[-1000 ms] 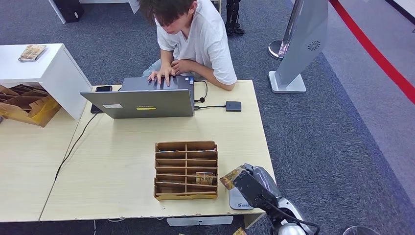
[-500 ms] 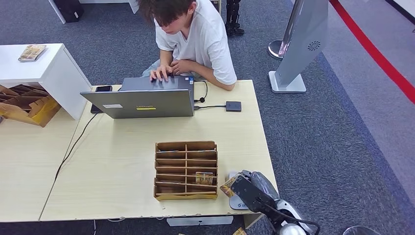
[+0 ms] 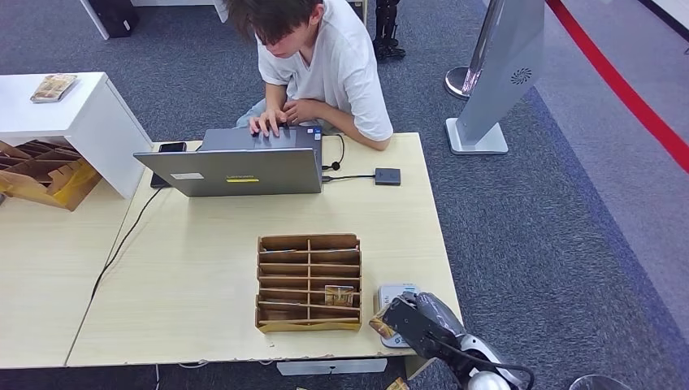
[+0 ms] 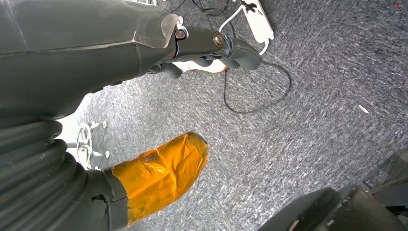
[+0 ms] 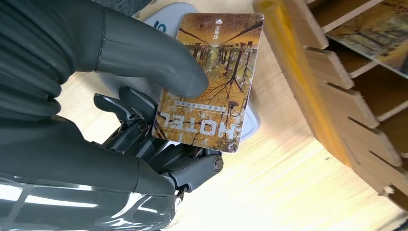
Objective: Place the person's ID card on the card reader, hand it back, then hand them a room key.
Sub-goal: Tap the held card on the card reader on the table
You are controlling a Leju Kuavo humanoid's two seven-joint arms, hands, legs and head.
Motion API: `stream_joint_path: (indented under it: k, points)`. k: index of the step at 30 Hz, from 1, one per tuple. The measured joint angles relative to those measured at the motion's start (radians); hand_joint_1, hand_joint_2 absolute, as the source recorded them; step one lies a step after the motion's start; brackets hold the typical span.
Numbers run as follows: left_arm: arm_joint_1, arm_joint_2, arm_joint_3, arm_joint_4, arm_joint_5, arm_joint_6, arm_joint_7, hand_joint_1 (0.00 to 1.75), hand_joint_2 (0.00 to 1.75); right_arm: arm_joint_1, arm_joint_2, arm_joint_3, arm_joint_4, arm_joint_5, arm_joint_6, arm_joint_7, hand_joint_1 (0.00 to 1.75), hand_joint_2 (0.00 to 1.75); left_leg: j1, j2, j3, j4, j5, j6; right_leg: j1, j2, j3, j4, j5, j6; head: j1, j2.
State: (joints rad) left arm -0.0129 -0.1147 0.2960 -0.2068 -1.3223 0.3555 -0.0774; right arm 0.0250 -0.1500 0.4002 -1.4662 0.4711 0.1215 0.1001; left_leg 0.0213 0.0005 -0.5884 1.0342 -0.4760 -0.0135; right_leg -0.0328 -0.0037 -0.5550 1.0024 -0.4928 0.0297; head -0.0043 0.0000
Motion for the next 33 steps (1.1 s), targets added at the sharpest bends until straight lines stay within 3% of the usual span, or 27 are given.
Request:
stream_joint_path:
  k: [33]
  points:
    - [0.001,0.000,0.000,0.000,0.006,0.004,0.012,0.00,1.75,-0.020,0.030,0.000,0.028,0.146,-0.091,0.120,1.75,1.75,0.000,0.000,0.001,0.000,0.000,0.000,0.000,0.000,0.001,0.000,0.000,0.000,0.000,0.000]
